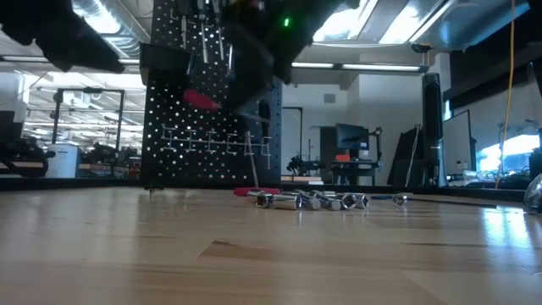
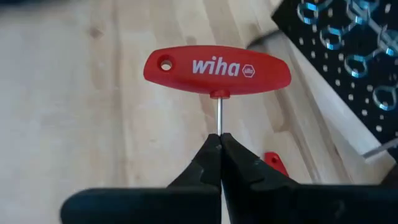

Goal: Hang tools onto peg board
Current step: Hang the red allen wrench onto the peg board

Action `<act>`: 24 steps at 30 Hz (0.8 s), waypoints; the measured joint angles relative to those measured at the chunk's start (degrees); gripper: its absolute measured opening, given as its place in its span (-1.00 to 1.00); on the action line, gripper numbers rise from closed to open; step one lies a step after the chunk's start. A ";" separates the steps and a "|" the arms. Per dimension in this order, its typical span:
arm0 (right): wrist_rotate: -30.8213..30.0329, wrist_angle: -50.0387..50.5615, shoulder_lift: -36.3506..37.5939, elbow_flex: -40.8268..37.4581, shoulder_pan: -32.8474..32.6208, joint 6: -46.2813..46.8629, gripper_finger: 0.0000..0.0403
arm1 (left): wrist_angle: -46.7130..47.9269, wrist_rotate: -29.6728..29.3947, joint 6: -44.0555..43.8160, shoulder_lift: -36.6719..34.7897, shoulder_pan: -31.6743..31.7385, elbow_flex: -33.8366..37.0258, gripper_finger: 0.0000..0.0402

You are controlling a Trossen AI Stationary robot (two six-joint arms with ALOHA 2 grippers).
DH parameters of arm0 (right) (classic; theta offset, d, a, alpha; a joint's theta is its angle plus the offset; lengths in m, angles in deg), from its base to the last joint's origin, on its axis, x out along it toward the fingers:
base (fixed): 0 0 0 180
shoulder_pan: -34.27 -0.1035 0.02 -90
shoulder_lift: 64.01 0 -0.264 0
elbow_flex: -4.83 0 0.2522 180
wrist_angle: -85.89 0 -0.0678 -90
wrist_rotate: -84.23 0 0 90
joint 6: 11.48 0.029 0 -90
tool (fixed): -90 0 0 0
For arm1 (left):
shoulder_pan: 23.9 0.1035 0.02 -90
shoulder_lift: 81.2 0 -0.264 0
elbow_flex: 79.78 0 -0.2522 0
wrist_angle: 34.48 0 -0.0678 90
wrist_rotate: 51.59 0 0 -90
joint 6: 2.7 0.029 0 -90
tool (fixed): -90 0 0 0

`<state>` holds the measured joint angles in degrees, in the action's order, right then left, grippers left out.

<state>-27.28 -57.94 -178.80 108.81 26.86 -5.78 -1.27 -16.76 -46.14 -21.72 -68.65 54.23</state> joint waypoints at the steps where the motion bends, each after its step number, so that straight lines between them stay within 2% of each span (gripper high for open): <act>1: -0.03 -0.03 0.59 0.00 -0.50 -0.15 -0.99 | -0.67 -2.40 -0.57 0.22 -0.35 0.05 -0.36; 4: -0.54 -0.53 2.09 0.00 -1.68 -0.80 -0.99 | -5.60 -5.84 0.55 0.78 -1.22 1.65 -0.36; 11: 1.93 -7.17 2.87 0.00 -3.63 -4.82 -1.00 | -18.69 -6.01 4.08 2.30 -1.36 5.73 -0.36; 15: 7.27 -18.01 3.09 -2.93 -3.90 -5.99 -1.00 | -25.24 -6.00 8.10 2.63 -1.38 6.74 -0.36; 21: 13.28 -36.96 5.54 -12.69 -3.81 -5.57 -1.00 | -32.26 -5.98 15.37 3.10 -1.36 6.78 -0.36; 24: 13.60 -44.22 7.35 -18.13 -3.70 -4.61 -1.00 | -36.53 -5.98 19.11 3.57 -1.36 6.78 -0.36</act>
<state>-13.68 -102.16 -171.45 90.68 23.16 -10.39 -37.79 -22.74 -27.03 -18.15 -70.01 61.01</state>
